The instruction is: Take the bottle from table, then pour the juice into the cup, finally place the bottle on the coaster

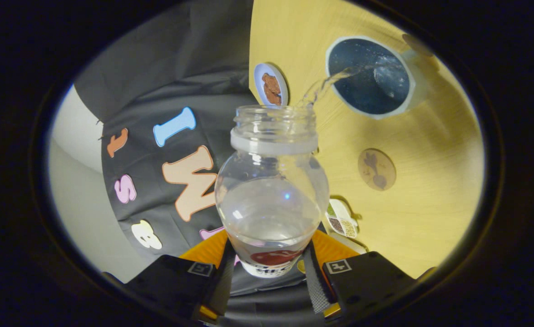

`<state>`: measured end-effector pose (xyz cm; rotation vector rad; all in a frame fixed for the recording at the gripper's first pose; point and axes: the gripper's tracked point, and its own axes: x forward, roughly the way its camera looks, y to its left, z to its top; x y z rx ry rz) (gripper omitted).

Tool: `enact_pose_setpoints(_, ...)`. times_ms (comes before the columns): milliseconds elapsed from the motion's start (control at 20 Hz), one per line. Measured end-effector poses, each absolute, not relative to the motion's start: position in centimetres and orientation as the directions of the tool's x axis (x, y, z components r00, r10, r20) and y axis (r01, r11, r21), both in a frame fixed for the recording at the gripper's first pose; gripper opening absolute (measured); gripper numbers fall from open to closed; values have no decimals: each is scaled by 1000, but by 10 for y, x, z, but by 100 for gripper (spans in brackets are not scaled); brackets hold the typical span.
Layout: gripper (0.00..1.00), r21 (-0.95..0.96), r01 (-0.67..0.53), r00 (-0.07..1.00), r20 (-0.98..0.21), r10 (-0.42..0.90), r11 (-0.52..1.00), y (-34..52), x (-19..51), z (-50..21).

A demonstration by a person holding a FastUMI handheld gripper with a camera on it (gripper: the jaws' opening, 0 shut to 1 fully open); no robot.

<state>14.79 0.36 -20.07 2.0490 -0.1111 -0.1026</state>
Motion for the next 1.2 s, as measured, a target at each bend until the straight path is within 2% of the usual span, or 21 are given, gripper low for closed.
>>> enact_pose_setpoints(1200,74,851,-7,995,-46,-88,-525,4,153,-198)
